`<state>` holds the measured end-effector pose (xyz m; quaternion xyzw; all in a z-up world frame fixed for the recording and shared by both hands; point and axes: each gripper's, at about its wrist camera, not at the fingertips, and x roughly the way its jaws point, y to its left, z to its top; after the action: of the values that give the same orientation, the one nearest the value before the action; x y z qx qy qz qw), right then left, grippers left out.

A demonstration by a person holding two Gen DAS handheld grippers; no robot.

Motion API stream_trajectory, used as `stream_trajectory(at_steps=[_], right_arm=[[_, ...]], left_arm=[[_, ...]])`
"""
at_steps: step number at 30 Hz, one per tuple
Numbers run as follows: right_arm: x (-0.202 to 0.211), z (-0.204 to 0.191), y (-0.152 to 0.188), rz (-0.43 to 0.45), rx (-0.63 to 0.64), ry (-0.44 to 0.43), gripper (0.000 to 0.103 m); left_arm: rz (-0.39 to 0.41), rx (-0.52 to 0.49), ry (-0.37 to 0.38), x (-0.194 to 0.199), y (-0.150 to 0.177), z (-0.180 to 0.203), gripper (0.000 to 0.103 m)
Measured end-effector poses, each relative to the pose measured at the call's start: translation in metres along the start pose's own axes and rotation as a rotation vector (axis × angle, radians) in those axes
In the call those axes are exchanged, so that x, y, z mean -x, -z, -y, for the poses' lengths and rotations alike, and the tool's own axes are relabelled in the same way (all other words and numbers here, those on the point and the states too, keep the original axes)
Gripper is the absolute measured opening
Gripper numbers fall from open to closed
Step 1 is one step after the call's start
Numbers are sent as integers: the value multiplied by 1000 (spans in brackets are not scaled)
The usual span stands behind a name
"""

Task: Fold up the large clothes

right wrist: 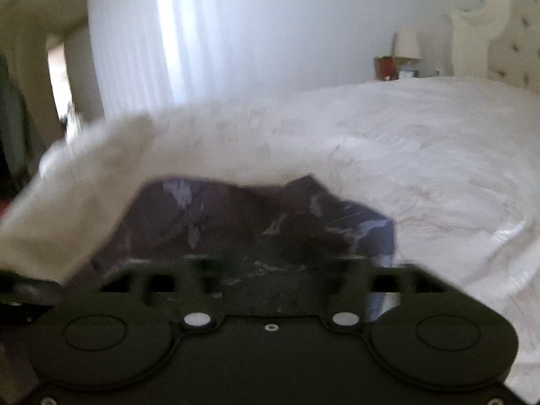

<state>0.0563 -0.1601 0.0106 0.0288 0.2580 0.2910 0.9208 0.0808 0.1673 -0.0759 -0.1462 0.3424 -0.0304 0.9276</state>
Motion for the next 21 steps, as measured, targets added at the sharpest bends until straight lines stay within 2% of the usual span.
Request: stream_trajectory(at_steps=[3,6,10,13,16,18,21], right_arm=[[24,22,2,28,-111,-27,82],[34,51,12,-8,-262,-33,83],[28,82,36,-73,-460,-147,84],[10,86,50,-136,-546,-257,84],[-14,83,63,-170,-618,-352,83],[-22,81,66,-163,-665,-377,83],[-31,76,61,-175,-673,-377,83]], left_arm=[[-6,3,20,-3,-4,-4,90],[-62,17,12,-13,-4,-11,90],[-164,54,47,-24,-1,-21,91],[-231,80,113,-35,1,-27,92],[-256,109,171,-44,3,-33,94],[-274,134,217,-50,3,-35,97],[-303,160,299,-60,1,-36,101]])
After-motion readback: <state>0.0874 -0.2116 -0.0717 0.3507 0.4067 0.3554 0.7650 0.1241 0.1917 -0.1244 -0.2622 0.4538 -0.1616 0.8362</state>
